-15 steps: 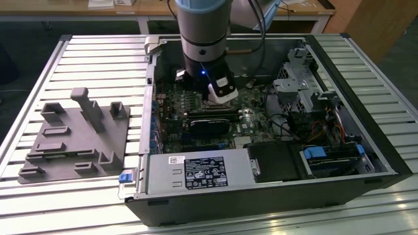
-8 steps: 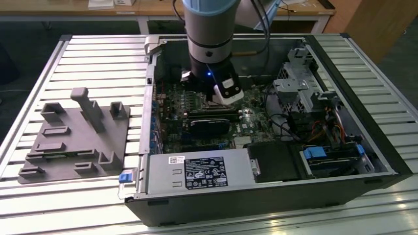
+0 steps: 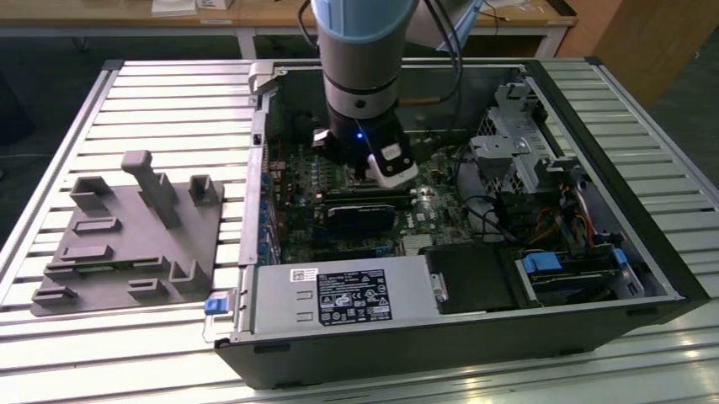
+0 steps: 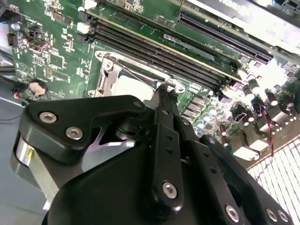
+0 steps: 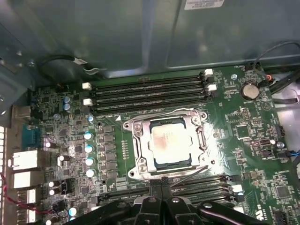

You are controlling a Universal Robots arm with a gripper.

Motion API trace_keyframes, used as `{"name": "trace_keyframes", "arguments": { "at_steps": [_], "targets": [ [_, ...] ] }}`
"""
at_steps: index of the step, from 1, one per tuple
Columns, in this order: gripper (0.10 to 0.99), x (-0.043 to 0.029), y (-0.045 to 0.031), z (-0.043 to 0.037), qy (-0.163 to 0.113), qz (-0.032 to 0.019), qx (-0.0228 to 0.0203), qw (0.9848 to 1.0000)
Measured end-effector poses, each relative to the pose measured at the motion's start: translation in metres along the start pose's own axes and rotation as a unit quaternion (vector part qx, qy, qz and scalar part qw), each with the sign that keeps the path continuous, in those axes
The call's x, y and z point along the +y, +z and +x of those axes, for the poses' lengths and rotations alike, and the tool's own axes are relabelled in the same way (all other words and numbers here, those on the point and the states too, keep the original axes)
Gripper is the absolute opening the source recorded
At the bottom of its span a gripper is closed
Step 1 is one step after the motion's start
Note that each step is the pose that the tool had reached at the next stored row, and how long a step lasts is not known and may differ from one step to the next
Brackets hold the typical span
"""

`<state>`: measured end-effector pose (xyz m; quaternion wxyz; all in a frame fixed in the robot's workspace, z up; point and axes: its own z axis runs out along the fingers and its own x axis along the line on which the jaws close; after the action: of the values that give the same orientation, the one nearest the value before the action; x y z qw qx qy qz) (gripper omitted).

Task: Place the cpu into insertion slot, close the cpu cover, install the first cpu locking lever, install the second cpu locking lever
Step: 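Install the second cpu locking lever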

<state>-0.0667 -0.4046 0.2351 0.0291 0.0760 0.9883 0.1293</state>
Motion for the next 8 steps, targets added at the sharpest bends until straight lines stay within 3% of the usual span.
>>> {"name": "trace_keyframes", "arguments": {
  "at_steps": [8],
  "targets": [
    [0.106,-0.0029,0.0095,0.0024,0.000,-0.0007,0.0002,1.0000]
  ]
}}
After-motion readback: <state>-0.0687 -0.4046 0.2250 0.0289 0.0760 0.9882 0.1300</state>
